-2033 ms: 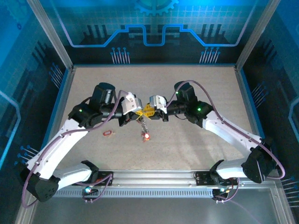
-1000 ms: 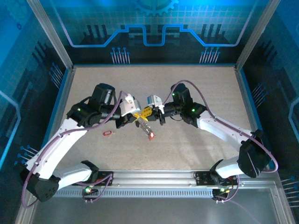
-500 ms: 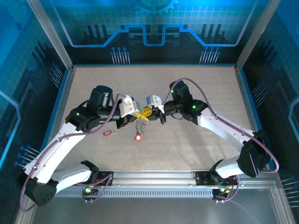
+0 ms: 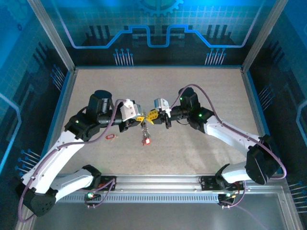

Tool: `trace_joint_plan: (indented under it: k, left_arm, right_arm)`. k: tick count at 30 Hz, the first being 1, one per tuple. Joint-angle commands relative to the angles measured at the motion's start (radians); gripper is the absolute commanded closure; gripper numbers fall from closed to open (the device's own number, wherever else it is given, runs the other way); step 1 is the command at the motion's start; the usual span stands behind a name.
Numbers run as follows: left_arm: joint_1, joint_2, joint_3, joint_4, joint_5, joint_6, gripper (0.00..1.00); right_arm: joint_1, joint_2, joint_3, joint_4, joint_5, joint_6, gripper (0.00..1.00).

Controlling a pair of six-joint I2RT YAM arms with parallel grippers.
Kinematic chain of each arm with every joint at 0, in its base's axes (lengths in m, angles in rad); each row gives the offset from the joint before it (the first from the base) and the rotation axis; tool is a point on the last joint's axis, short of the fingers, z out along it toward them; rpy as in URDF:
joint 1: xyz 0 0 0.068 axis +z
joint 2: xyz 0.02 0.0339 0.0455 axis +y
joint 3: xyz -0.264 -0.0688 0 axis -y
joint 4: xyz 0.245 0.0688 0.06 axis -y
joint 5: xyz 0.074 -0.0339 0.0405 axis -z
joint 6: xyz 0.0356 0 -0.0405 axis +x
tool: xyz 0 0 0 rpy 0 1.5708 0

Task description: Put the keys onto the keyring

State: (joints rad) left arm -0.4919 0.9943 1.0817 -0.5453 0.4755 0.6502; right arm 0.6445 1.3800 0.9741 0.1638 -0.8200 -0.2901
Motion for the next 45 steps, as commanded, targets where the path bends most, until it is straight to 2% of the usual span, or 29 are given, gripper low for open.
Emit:
trace_joint_plan:
  k: [1,9,22,24,28,32,34,38,43,45]
  left_arm:
    - [-0.002,-0.006,-0.014,0.034,0.015,-0.012,0.75]
    - [-0.002,0.007,-0.006,0.034,0.029,-0.008,0.74]
    - [-0.002,0.02,-0.011,0.051,0.012,-0.009,0.73]
    - [-0.002,0.018,-0.007,0.051,0.03,-0.016,0.75]
    - [-0.001,0.02,0.009,0.036,0.07,-0.021,0.87]
    - [-0.002,0.026,0.012,0.014,0.072,-0.009,0.89]
    - [-0.001,0.026,0.013,0.007,0.077,-0.007,0.99]
    - [-0.001,0.026,0.024,-0.006,0.083,0.005,1.0]
    - [-0.001,0.029,0.058,-0.049,0.053,0.042,1.0]
    - [-0.002,0.041,0.084,-0.085,0.053,0.057,1.0]
  right_arm:
    - [-0.011,-0.035,-0.012,0.164,-0.041,0.063,1.0]
    - [-0.013,-0.032,-0.041,0.262,-0.043,0.116,1.0]
    - [-0.009,-0.039,-0.045,0.278,-0.07,0.105,1.0]
    - [-0.004,-0.04,-0.039,0.258,-0.074,0.089,1.0]
    - [0.01,-0.039,-0.024,0.212,-0.071,0.049,1.0]
    - [0.01,-0.041,-0.028,0.243,-0.069,0.067,1.0]
    - [0.011,-0.044,-0.03,0.249,-0.069,0.071,1.0]
    - [0.008,-0.049,-0.03,0.23,-0.055,0.059,1.0]
    - [0.006,-0.06,-0.002,0.061,-0.009,-0.042,0.81]
    - [0.007,-0.058,0.021,-0.008,-0.005,-0.08,0.8]
